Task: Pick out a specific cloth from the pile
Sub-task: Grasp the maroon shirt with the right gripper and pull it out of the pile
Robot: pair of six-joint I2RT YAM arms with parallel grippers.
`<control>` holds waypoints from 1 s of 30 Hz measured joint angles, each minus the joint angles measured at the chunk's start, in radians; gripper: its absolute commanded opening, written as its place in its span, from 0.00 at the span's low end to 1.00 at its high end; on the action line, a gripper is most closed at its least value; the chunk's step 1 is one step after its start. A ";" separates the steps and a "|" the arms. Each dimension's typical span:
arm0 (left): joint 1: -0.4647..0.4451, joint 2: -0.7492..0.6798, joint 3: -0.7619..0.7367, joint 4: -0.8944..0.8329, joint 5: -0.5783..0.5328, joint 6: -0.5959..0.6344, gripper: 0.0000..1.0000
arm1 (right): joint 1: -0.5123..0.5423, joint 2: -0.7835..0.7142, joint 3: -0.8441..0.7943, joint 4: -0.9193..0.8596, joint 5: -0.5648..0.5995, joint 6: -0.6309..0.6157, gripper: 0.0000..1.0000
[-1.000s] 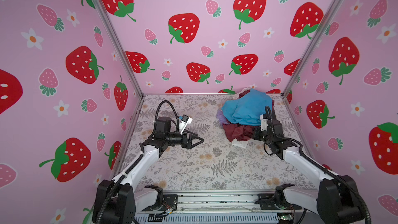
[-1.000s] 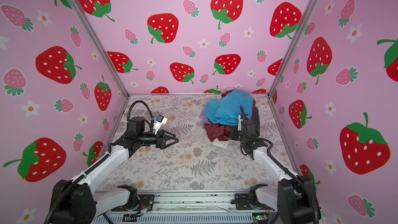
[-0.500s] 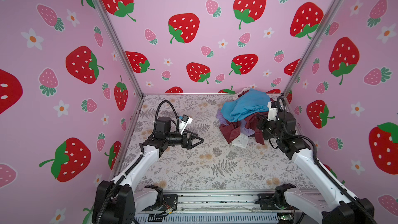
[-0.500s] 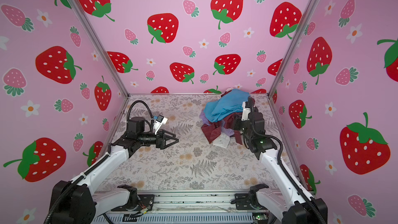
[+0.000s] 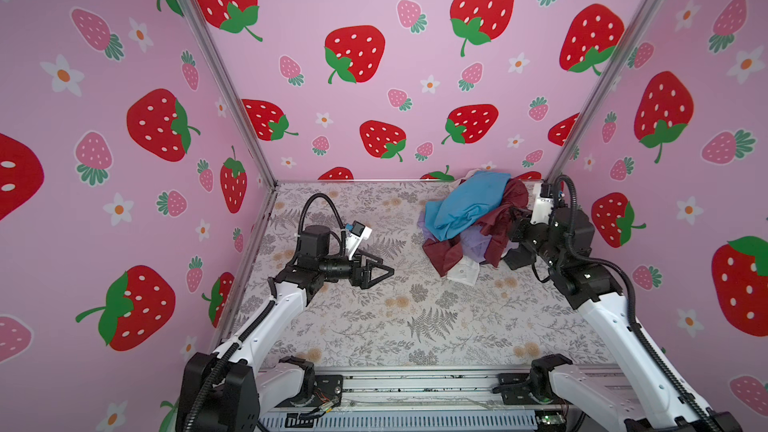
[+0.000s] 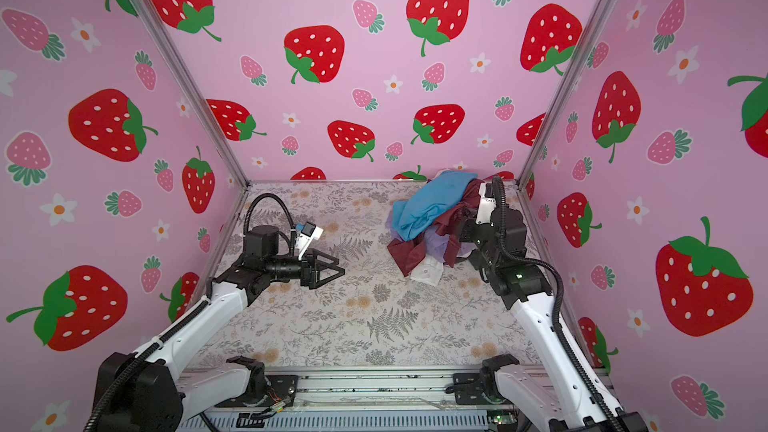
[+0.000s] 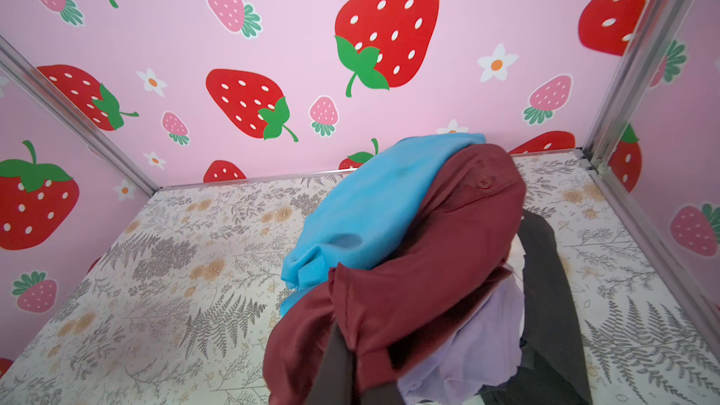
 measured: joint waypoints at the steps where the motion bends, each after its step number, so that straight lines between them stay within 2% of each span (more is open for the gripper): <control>1: 0.000 -0.004 0.000 -0.001 0.000 0.000 0.99 | 0.000 -0.011 0.004 -0.010 0.016 -0.006 0.00; 20: -0.006 -0.014 0.000 -0.019 0.000 0.004 0.99 | 0.004 -0.107 0.058 -0.091 0.258 -0.042 0.00; 30: -0.009 -0.014 0.000 -0.023 0.000 0.006 0.99 | 0.004 -0.139 0.098 -0.082 0.325 -0.067 0.00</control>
